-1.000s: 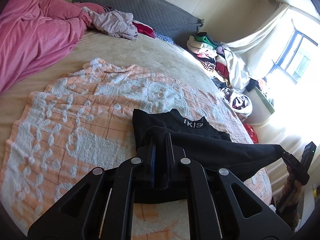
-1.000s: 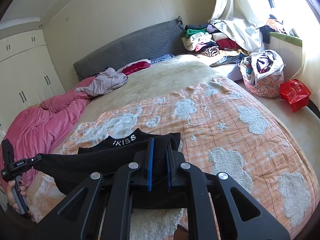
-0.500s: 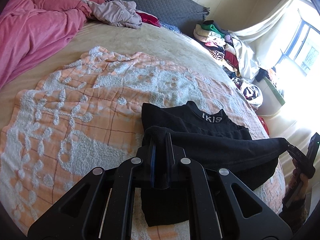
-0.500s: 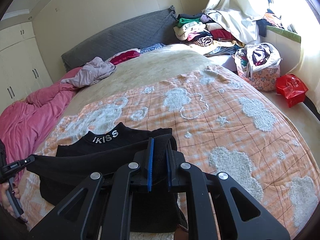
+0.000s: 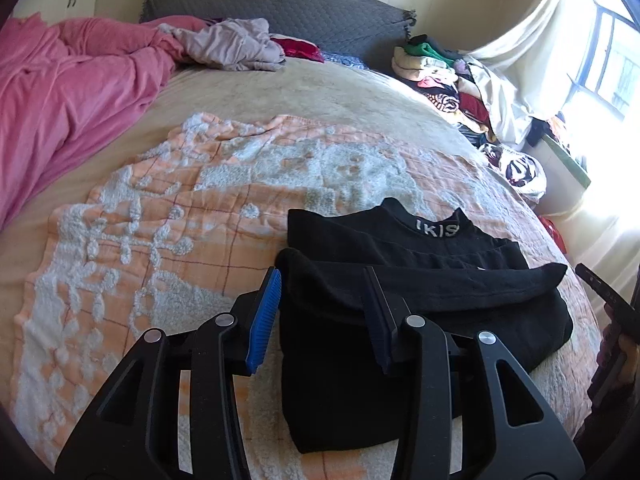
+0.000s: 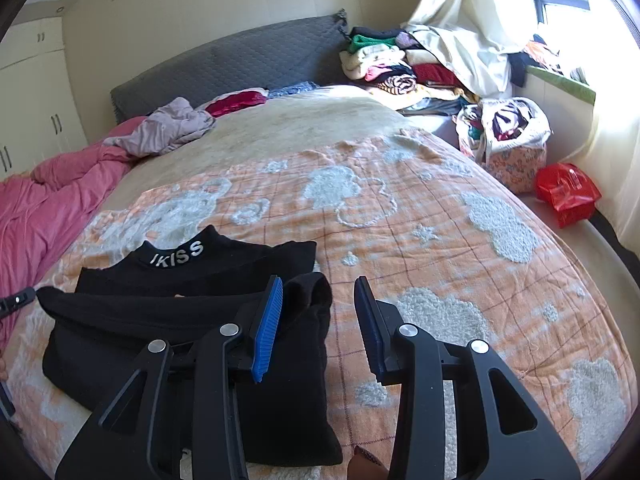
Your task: Fold small clothes
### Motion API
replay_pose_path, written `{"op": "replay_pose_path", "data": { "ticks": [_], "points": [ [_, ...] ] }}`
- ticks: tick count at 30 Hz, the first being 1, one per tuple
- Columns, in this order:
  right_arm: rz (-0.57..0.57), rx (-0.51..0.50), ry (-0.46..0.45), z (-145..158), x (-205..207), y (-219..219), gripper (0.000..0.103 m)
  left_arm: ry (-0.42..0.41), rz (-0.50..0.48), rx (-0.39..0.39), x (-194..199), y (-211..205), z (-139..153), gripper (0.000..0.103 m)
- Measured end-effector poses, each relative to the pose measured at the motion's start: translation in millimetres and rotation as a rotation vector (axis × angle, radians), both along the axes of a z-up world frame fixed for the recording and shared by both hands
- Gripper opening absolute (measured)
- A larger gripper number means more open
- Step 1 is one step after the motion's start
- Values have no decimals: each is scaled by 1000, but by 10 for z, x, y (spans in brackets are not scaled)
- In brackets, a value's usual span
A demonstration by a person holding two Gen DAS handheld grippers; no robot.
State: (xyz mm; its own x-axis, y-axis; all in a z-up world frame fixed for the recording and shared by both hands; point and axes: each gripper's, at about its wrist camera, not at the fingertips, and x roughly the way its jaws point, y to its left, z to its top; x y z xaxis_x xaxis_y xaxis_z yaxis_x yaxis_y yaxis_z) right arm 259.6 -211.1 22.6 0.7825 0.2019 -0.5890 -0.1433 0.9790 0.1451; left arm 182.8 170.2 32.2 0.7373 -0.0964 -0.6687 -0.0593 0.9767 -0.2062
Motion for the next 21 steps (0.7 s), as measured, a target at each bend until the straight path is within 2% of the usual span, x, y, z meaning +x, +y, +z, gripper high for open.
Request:
{"op": "replay_pose_path", "data": {
  "ticks": [4, 5, 6, 9, 14, 17, 21],
  "points": [
    [123, -39, -17, 41, -152, 274, 34, -14, -106, 72, -73, -389, 52, 32],
    [153, -45, -7, 27, -169, 342, 29, -9, -134, 80, -76, -481, 34, 32],
    [183, -51, 6, 5, -186, 408, 26, 3, -168, 81, -74, -581, -10, 31],
    [259, -83, 56, -106, -217, 605, 26, 51, -229, 109, -41, -801, -210, 29],
    [280, -234, 160, -413, -182, 835, 26, 132, -232, 148, 72, -875, -547, 28],
    [267, -243, 216, -581, -89, 844, 26, 133, -224, 169, 117, -868, -607, 29],
    [259, -252, 206, -613, 48, 859, 26, 134, -223, 204, 184, -932, -582, 29]
  ]
}}
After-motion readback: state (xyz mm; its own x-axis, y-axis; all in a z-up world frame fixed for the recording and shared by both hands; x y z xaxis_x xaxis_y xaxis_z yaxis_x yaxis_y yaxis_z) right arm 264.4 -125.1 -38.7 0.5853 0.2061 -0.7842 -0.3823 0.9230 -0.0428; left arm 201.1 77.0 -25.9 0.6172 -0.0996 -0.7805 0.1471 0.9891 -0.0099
